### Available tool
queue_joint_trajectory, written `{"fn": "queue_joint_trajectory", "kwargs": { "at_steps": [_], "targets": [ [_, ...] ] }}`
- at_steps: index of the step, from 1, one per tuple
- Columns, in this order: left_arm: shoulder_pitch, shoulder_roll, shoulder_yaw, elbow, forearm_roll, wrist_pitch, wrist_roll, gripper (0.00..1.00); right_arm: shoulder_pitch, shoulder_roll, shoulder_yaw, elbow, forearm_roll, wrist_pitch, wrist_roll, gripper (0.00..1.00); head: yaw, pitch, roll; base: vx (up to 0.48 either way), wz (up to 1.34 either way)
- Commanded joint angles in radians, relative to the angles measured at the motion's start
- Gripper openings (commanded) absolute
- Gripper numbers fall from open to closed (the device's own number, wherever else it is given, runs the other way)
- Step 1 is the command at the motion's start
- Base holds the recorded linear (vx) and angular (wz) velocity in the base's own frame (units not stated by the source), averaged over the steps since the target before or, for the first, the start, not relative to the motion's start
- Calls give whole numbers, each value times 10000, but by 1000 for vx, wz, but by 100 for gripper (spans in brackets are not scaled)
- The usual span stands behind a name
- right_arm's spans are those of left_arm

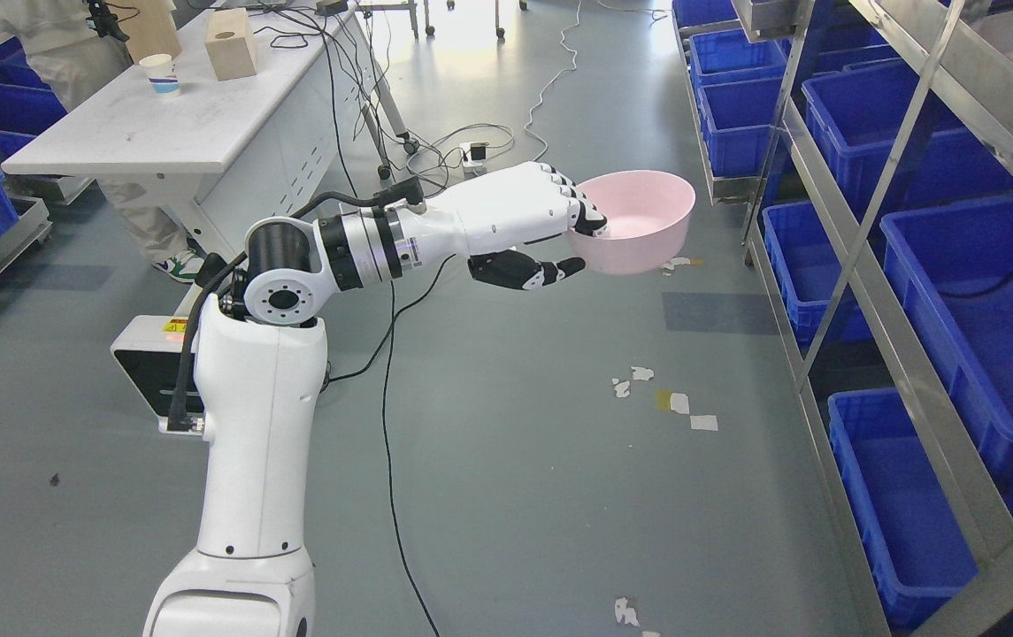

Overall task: Stack pink IKEA bowl on shelf middle layer
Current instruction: 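Hold the pink bowl raised in the left hand while driving to the rack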

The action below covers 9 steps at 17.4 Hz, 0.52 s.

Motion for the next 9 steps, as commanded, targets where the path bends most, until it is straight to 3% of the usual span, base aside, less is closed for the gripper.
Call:
{"fn": "queue_joint_trajectory", "kwargs": {
  "at_steps": [1,9],
  "targets": [
    [7,175,70,-17,0,-6,-6,1,51,-175,0,-175,0,-2,6,100,0,0,0,322,7],
    [99,175,-160,-17,0,-6,-6,1,51,-175,0,-175,0,-2,6,100,0,0,0,269,161]
  ]
}}
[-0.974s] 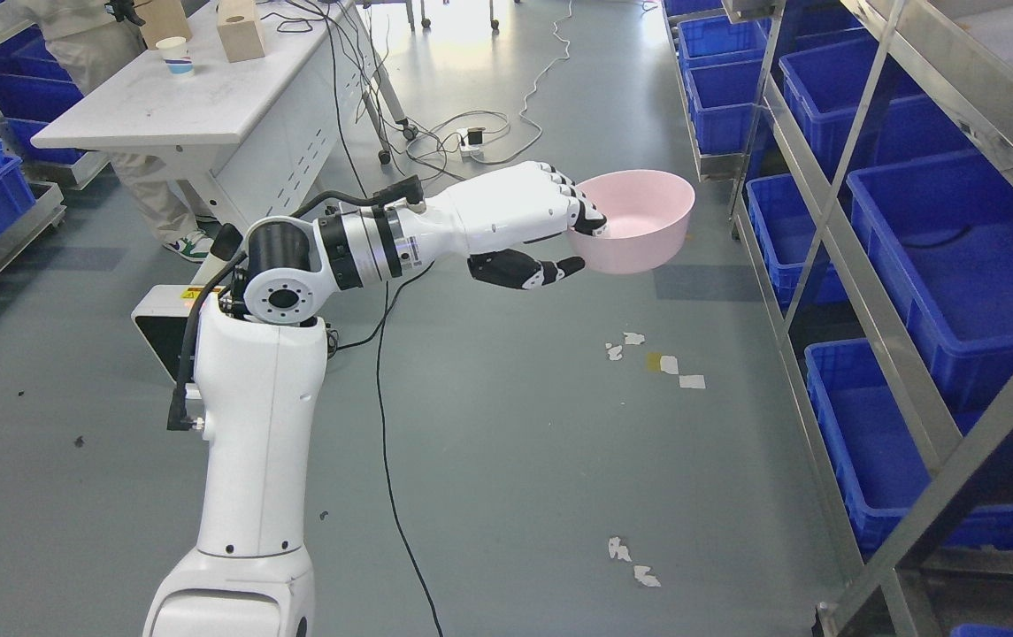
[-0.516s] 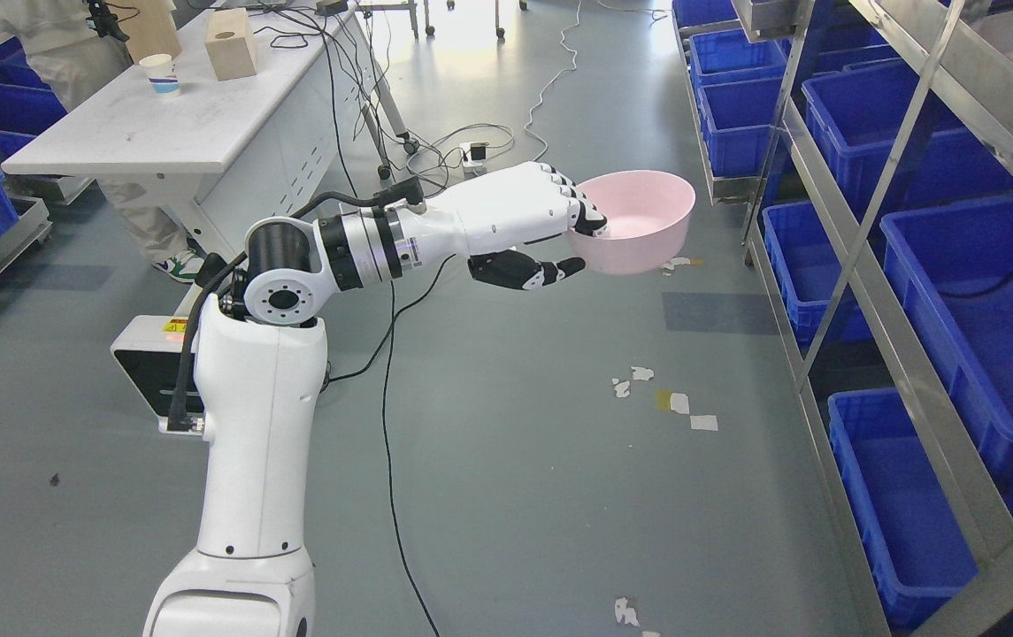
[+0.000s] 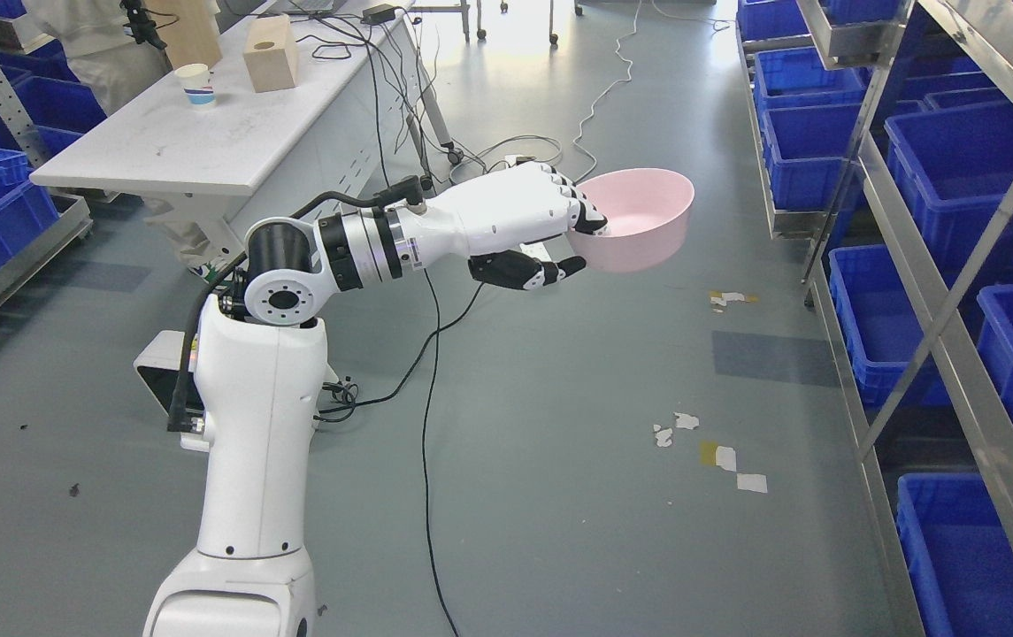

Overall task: Stack pink IKEA bowl on shelf middle layer
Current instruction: 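Hold the pink bowl raised in the left hand while driving to the rack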

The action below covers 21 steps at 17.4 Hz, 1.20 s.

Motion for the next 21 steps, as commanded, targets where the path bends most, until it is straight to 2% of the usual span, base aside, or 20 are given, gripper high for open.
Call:
{"fn": "queue_joint_trajectory", "kwargs": {
  "at_steps": [1,21],
  "targets": [
    [96,175,-157,-4,-14,-6,-6,1,44,-175,0,-174,0,-2,6,100,0,0,0,157,205],
    [265,175,-157,-4,-15,-6,178,1,29,-175,0,-174,0,-2,6,100,0,0,0,195,-91]
  ]
}}
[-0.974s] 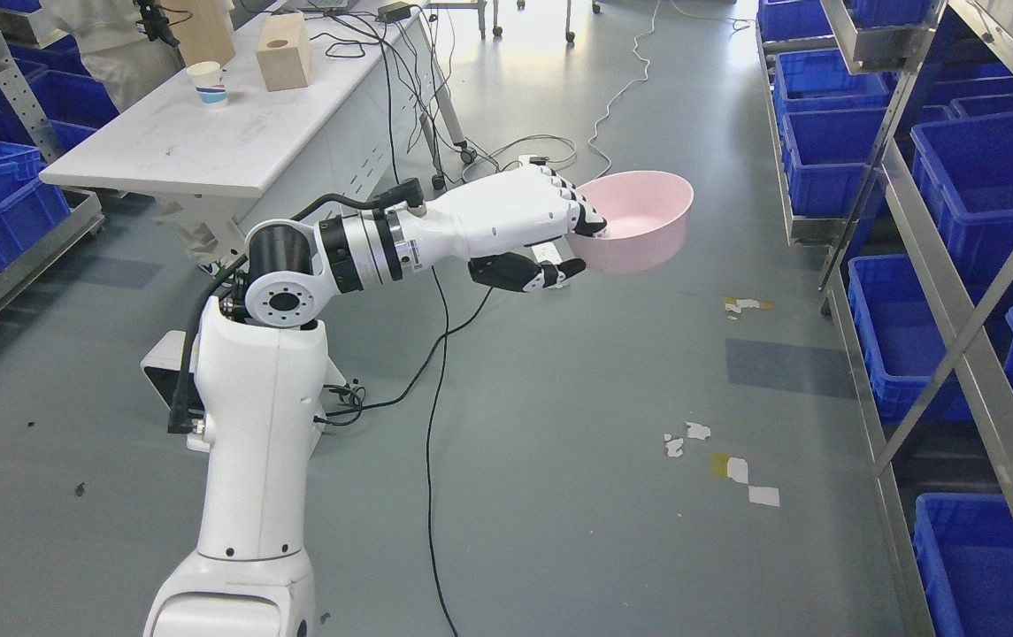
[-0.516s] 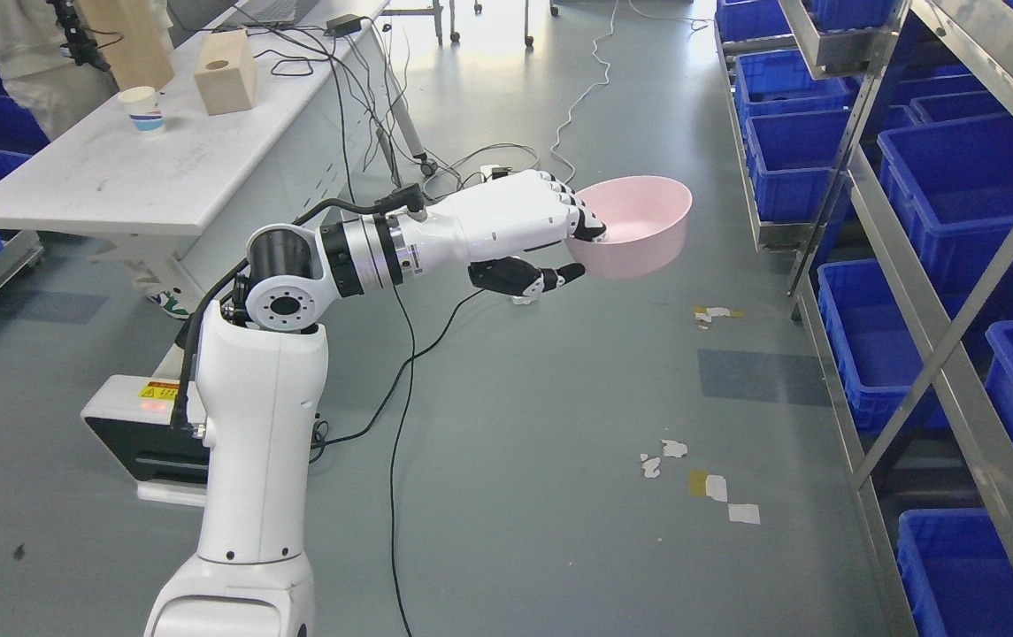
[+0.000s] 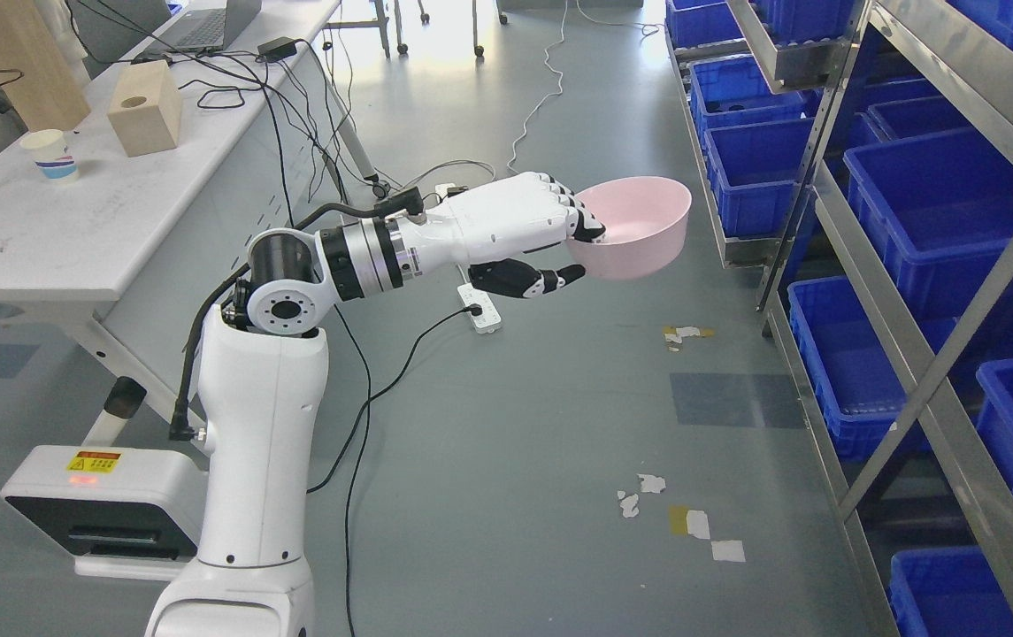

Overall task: Stack pink IKEA bowl on shelf middle layer
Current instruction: 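Hold the pink bowl raised in the left hand while driving to the rack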

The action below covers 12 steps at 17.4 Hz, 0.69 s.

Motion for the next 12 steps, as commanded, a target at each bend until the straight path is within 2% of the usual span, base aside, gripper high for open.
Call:
{"fn": "queue_joint_trajectory", "kwargs": {
  "at_steps": [1,12],
  "targets": [
    [38,175,-153,1,0,-6,20,1,45,-175,0,-175,0,-2,6,100,0,0,0,226,21],
    [53,175,-153,1,0,-6,20,1,30,-175,0,-175,0,-2,6,100,0,0,0,215,48]
  ]
}}
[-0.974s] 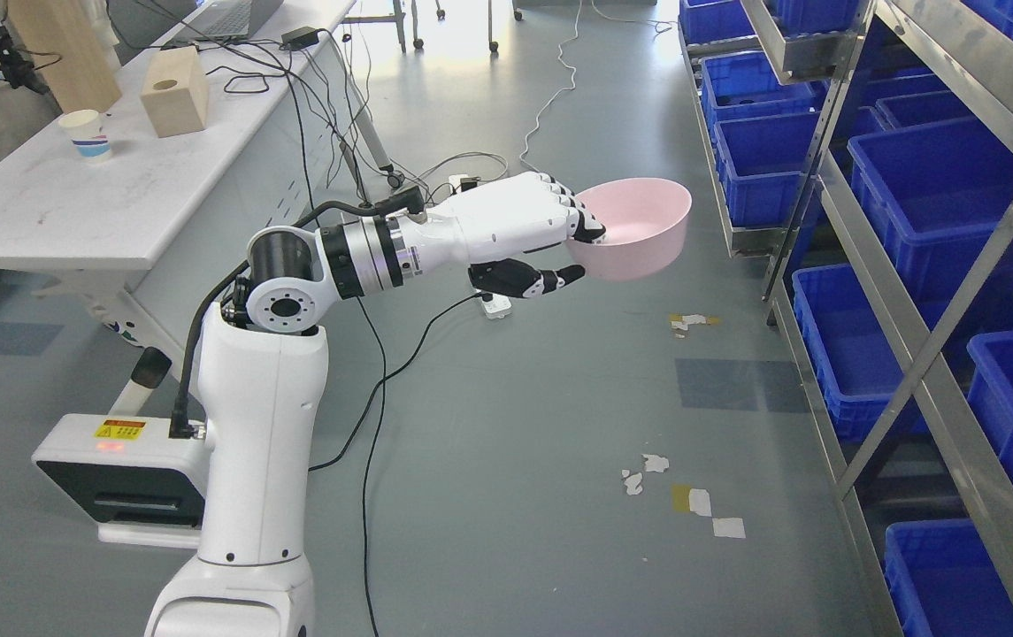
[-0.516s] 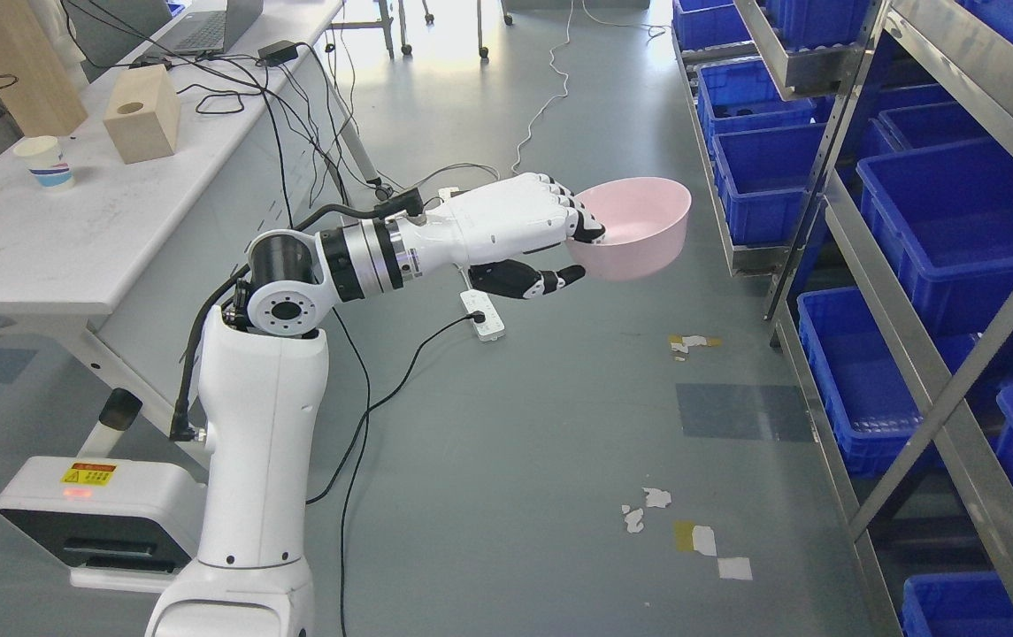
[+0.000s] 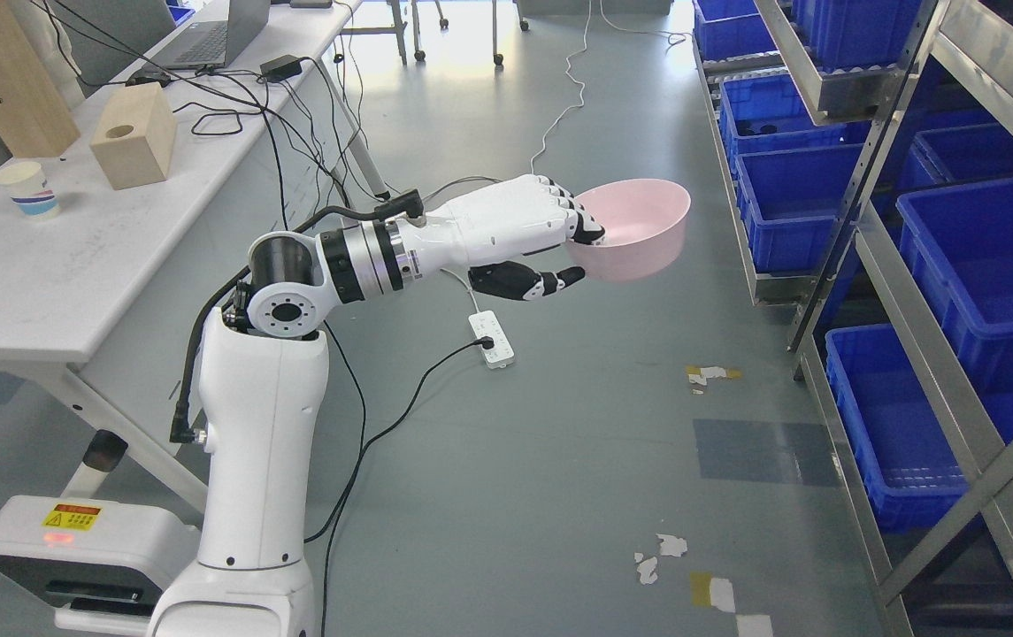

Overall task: Stack pink IKEA bowl on shelf middle layer
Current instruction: 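Hold the pink bowl raised in the left hand while driving to the rack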

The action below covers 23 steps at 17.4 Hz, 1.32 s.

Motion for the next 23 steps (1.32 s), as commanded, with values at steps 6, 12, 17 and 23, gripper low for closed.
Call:
{"fn": "queue_joint_trajectory", "kwargs": {
  "at_steps": [6,12,17,23],
  "targets": [
    [-7,175,-138,-12,15,-6,97,1,47,-175,0,-175,0,-2,6,100,0,0,0,160,23],
    [-160,175,-153,3,16,-6,190,1,47,-175,0,-175,0,-2,6,100,0,0,0,126,-3],
    [-572,175,-276,49,16,-6,205,1,32,-175,0,-175,0,-2,6,100,0,0,0,107,8],
    [-881,175,-475,126,0,-6,297,1,47,-175,0,-175,0,-2,6,100,0,0,0,86,-41]
  ]
}}
